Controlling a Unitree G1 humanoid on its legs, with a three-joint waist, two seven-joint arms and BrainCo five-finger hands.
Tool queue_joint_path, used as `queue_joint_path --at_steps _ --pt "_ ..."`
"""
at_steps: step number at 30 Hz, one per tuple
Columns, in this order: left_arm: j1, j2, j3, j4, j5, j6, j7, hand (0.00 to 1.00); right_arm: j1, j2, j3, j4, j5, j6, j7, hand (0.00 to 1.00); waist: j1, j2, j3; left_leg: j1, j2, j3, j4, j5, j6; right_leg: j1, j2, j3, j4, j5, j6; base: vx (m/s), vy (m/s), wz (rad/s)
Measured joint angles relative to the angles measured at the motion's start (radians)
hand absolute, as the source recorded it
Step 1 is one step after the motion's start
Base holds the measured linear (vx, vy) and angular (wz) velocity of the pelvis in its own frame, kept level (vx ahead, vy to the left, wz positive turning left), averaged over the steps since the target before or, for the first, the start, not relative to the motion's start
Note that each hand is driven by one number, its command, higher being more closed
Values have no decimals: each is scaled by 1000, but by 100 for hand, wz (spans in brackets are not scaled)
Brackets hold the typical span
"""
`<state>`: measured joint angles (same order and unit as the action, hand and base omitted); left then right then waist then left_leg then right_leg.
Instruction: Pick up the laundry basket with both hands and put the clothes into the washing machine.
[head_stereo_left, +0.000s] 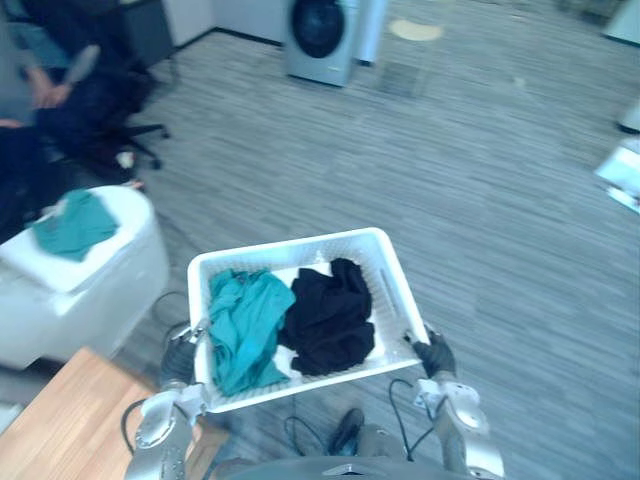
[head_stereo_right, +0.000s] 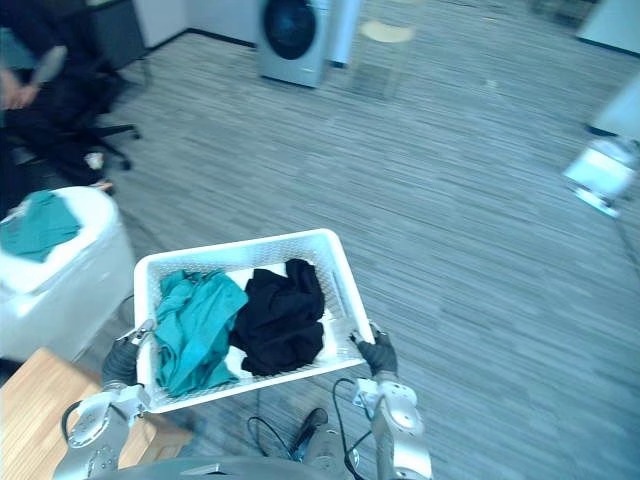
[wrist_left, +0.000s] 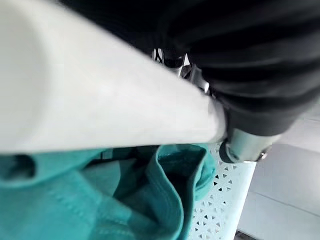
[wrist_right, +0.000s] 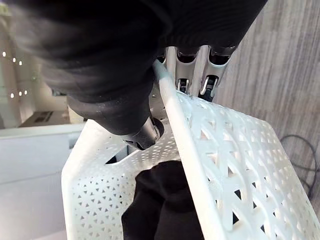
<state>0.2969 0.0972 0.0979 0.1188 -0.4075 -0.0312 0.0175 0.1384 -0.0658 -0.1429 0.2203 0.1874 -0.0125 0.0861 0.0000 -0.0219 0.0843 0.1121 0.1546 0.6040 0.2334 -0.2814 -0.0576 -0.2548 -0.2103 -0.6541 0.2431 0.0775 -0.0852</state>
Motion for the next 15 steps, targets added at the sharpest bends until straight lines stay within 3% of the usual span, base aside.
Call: queue_joint_path --at_steps 1,3,5,6,7,8,9,10,11,12,13,14,15 --pt "-33 -6 -20 22 -1 0 0 100 -23 -40 -5 0 0 0 -2 100 -5 22 15 13 7 1 -19 5 -12 -13 23 31 2 4 6 131 -167 -64" --pt "-77 -22 -38 51 -1 0 -1 100 -34 -73 -18 -1 0 0 -6 100 -18 39 23 30 9 1 -37 6 -21 -19 32 44 21 -10 15 124 -127 -38" --pt "-124 -29 -55 72 -1 2 4 100 -24 -77 -37 -9 2 -1 -12 100 -46 48 26 49 51 -16 -14 -16 -77 -17 45 41 94 -98 27 115 -98 0" --pt "-128 -27 -59 71 -1 2 4 100 -16 -72 -39 -10 2 -1 -12 100 -53 47 25 45 73 -23 15 -30 -84 -14 48 37 121 -128 28 130 -149 22" --pt "-124 -24 -59 70 -1 2 4 100 1 -61 -38 -13 4 -1 -12 100 -58 49 26 31 120 -30 99 -54 -67 -4 65 34 156 -175 21 148 -232 16" --pt "-113 -17 -56 68 -1 2 7 100 30 -46 -28 -15 8 -1 -12 100 -52 48 26 -32 217 -32 330 -72 31 17 101 34 160 -213 3 169 -354 -27" --pt "-77 -19 -55 63 -3 2 22 100 54 -45 -9 -17 9 -1 -11 100 -18 66 21 -98 330 -34 563 -8 210 64 166 46 123 -228 4 162 -329 -56" --pt "-56 -18 -51 63 -3 2 26 100 66 -48 0 -21 9 -1 -10 100 -2 75 13 -139 375 -55 661 55 289 93 200 52 92 -232 6 240 -322 -89" --pt "-23 -17 -48 59 -4 3 27 100 85 -58 13 -46 9 1 -12 100 28 88 13 -234 410 -188 819 143 269 148 253 78 34 -239 11 334 -228 -67" --pt "-8 -27 -48 59 -5 3 27 100 80 -71 17 -51 9 1 -13 100 36 95 22 -319 375 -280 913 110 182 169 263 91 14 -239 11 410 -219 -53" --pt "-1 -38 -50 59 -5 3 23 100 70 -88 16 -51 9 4 -14 100 39 87 33 -418 312 -314 952 76 141 194 261 106 -16 -241 7 330 -132 -24" --pt "3 -43 -51 58 -5 3 23 100 67 -97 19 -51 9 11 -14 100 45 81 36 -456 277 -312 926 58 132 208 259 115 -34 -241 6 318 -123 -29" --pt "9 -46 -51 58 -5 3 22 100 58 -108 22 -50 9 18 -10 100 62 69 44 -502 217 -288 816 30 105 239 253 127 -66 -236 17 328 -106 -40"
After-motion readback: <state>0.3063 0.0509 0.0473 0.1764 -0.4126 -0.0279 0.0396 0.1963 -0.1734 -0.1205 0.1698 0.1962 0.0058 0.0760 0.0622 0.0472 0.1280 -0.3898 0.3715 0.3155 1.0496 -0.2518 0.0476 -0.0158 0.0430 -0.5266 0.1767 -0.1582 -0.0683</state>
